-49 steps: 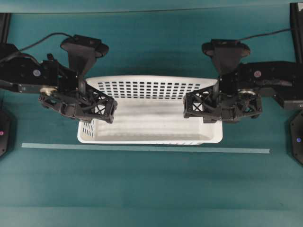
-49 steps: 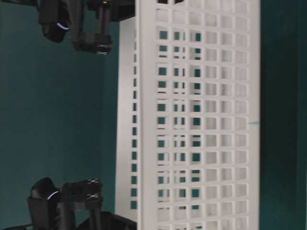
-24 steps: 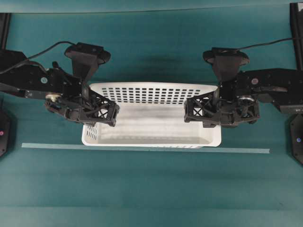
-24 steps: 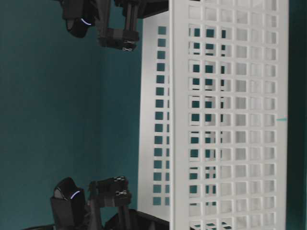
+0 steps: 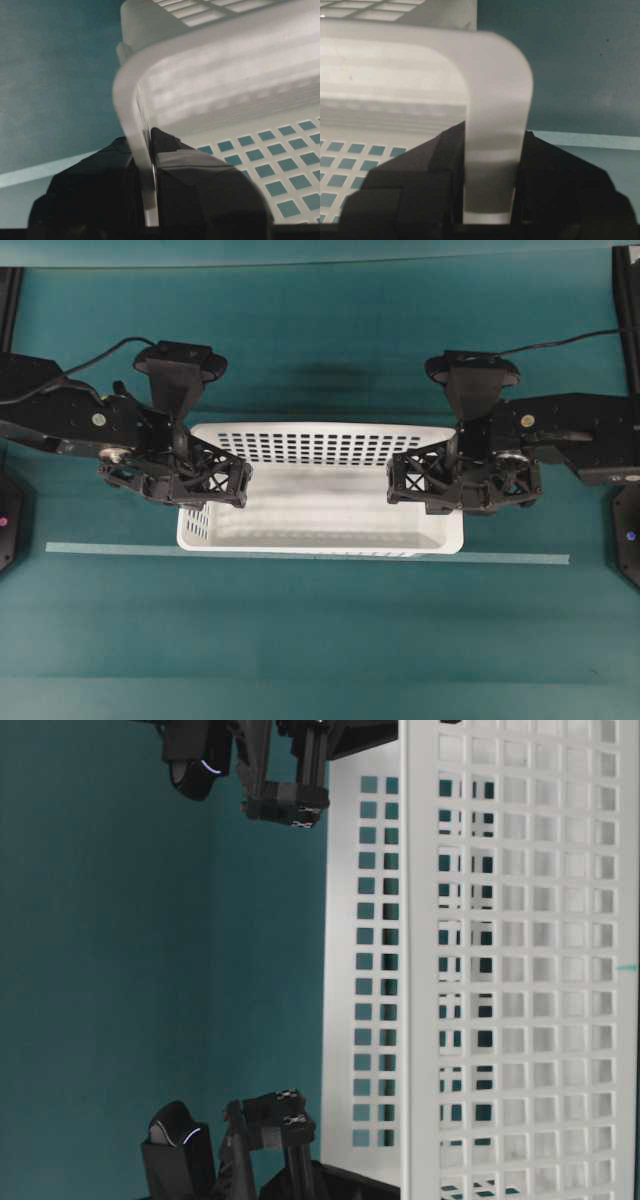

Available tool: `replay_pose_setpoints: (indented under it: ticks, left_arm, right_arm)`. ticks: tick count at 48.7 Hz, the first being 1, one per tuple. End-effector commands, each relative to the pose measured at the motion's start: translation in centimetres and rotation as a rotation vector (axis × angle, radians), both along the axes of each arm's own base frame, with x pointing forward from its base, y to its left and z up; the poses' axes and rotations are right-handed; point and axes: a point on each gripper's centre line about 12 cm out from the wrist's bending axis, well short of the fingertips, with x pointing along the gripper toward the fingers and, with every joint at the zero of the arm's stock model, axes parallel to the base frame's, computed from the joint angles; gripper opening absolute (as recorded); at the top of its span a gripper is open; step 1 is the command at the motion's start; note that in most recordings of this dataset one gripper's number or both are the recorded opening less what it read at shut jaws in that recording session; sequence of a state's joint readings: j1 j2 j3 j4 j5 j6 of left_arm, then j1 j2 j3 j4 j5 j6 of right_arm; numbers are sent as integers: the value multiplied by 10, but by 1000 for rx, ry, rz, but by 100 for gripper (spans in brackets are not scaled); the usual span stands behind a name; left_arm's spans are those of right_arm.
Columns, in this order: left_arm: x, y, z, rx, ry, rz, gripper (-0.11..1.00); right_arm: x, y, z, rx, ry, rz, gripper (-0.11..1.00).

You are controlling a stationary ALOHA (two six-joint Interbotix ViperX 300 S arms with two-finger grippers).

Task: Lift the white basket with both hands.
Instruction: 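Open both grippers to release the basket rims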

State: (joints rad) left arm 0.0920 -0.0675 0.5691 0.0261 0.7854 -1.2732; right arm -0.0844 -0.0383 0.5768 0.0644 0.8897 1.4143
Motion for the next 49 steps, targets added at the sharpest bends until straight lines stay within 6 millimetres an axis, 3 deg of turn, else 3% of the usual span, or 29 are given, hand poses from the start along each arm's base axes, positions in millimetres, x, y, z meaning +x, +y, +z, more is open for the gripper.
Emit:
replay_pose_setpoints:
  ticks: [1,14,21,28,35,39,43,49]
  left_arm:
    - [9,2,1,11,-40,-10,1]
    - [8,3,-4,13,-54,-10,1]
    - [8,3,-4,15,-60,-15,10]
    - [9,3,-3,15,-64,-15,35]
    - [10,3,-2,17,-77,-17,76]
    - [12,3,-1,19,-93,-19,88]
    - [14,3,-1,22,-113,-21,85]
    - [16,3,0,23,-128,-22,82]
  right_arm:
    - [6,1,-7,-2,1,24,18]
    - [8,-8,-7,-8,-22,3,18]
    - [8,-9,-7,-10,-26,14,18]
    - [9,-7,-7,-9,-32,18,18]
    - [9,-8,-7,-14,-59,19,19]
    - [8,-7,-8,-15,-62,20,24]
    - [5,-7,-8,-14,-59,20,34]
    - [4,-8,-6,-15,-64,20,61]
